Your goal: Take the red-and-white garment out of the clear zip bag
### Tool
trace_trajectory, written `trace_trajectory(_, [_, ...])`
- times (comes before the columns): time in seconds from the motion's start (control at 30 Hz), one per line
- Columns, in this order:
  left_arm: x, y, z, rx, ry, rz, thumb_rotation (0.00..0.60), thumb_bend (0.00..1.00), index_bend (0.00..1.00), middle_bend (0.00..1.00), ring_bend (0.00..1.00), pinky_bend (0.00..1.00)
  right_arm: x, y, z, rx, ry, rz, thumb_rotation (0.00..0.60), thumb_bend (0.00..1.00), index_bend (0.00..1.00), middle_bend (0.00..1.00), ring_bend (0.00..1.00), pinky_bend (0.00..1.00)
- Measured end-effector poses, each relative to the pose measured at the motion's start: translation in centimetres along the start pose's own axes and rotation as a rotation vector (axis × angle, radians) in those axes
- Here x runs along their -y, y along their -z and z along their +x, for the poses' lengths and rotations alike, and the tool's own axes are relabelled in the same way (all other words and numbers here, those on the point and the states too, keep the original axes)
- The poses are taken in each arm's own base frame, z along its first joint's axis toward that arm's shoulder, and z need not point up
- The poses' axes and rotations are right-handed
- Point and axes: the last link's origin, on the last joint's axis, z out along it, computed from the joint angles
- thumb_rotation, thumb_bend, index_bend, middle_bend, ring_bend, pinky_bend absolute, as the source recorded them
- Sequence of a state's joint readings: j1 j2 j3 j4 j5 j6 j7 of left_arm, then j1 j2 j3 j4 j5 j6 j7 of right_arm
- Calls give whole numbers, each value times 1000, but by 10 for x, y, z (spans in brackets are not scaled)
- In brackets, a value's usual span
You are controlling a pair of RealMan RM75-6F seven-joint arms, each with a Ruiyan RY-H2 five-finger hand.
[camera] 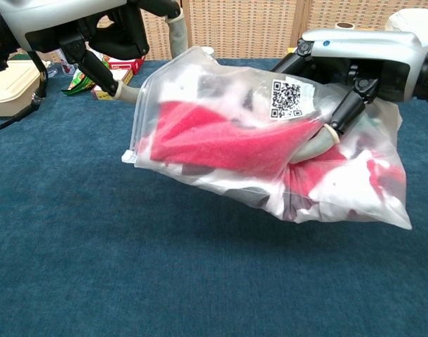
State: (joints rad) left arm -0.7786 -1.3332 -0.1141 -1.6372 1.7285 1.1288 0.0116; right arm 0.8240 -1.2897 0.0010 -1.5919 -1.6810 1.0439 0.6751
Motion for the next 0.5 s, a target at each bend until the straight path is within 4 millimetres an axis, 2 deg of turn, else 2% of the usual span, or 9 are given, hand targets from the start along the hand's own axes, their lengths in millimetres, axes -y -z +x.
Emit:
trace_trajectory(0.23, [-4, -8, -2, -36, 33, -11, 600, 211, 461, 1000, 966, 912, 3, -1, -2, -6, -23, 7, 600, 118, 957, 1000, 1000, 1000])
trace_trajectory(0.5, [-5, -12, -6, -29, 65, -16, 600, 216, 509, 1000, 966, 912, 8, -1, 0, -10, -38, 18, 600, 117, 956, 1000, 1000, 1000])
